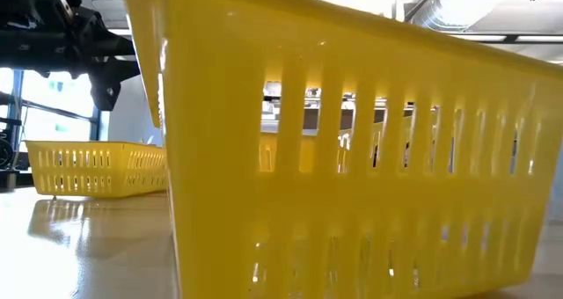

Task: Stack baskets on shelf by color
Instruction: Put the bottom transparent bin on the shelf

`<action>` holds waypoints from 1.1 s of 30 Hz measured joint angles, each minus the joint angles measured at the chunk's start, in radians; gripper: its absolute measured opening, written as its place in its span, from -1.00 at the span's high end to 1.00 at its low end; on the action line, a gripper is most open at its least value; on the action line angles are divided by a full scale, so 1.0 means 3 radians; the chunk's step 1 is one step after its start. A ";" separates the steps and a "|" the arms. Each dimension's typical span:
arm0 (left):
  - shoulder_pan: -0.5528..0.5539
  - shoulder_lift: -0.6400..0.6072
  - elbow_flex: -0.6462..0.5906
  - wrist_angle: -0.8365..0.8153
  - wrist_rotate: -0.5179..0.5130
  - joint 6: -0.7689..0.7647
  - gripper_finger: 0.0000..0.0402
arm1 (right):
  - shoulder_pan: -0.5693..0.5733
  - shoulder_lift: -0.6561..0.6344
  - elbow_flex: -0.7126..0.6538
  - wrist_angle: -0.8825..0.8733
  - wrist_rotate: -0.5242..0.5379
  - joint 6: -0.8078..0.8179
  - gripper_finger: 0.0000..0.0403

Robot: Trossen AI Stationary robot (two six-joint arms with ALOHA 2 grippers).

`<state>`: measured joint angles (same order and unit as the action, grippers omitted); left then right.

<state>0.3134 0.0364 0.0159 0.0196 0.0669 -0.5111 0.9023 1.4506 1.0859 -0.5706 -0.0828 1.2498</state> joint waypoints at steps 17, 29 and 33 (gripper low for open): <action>0.0000 -0.0001 0.0000 0.0000 -0.0011 -0.0043 0.35 | 0.0210 0.0560 0.0000 0.0225 0.0073 -0.0002 0.32; 0.0000 0.0000 0.0000 0.0000 -0.0011 -0.0040 0.35 | 0.0210 0.0792 0.0000 0.0370 0.0070 -0.0002 0.32; 0.0000 0.0000 0.0001 0.0000 -0.0011 -0.0035 0.35 | 0.0210 0.0895 0.0000 0.0347 -0.0035 -0.0001 0.32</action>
<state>0.3134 0.0363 0.0162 0.0196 0.0635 -0.5217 0.9653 1.7190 1.0859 -0.4665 -0.0932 1.2494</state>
